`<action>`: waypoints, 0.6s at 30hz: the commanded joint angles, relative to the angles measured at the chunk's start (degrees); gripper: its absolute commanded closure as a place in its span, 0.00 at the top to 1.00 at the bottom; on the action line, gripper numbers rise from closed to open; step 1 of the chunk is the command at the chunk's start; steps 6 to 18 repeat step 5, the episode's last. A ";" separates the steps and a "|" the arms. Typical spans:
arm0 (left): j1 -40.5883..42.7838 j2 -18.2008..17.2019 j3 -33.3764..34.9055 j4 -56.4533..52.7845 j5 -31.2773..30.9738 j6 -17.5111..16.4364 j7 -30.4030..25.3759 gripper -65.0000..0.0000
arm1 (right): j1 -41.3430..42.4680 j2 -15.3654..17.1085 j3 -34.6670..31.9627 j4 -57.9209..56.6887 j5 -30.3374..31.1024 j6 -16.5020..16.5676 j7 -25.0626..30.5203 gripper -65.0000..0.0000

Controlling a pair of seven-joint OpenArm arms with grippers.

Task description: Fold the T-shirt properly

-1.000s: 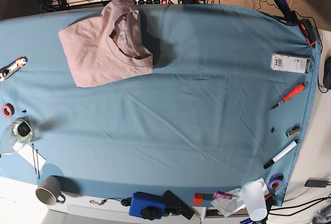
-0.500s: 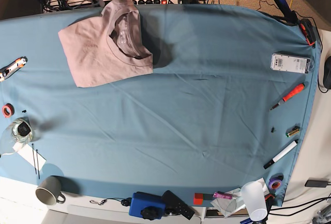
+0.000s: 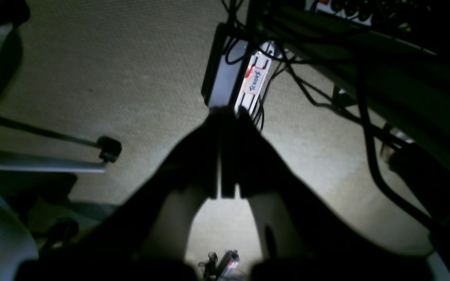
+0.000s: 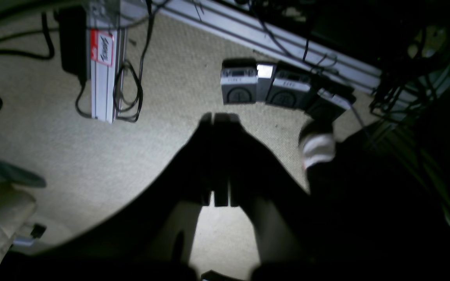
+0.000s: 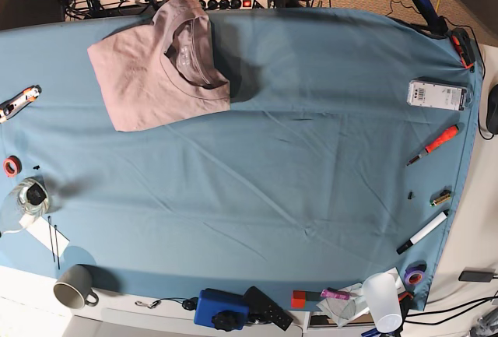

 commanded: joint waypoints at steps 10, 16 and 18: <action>0.52 -0.44 -0.04 0.31 0.00 -0.13 -6.99 0.00 | 0.98 0.79 0.07 0.17 0.35 0.20 0.02 0.00; 0.52 -0.44 -0.04 0.31 0.00 -0.13 -6.99 0.00 | 0.98 0.79 0.07 0.17 0.35 0.20 0.02 0.00; 0.52 -0.44 -0.04 0.31 0.00 -0.13 -6.99 0.00 | 0.98 0.79 0.07 0.17 0.35 0.20 0.02 0.00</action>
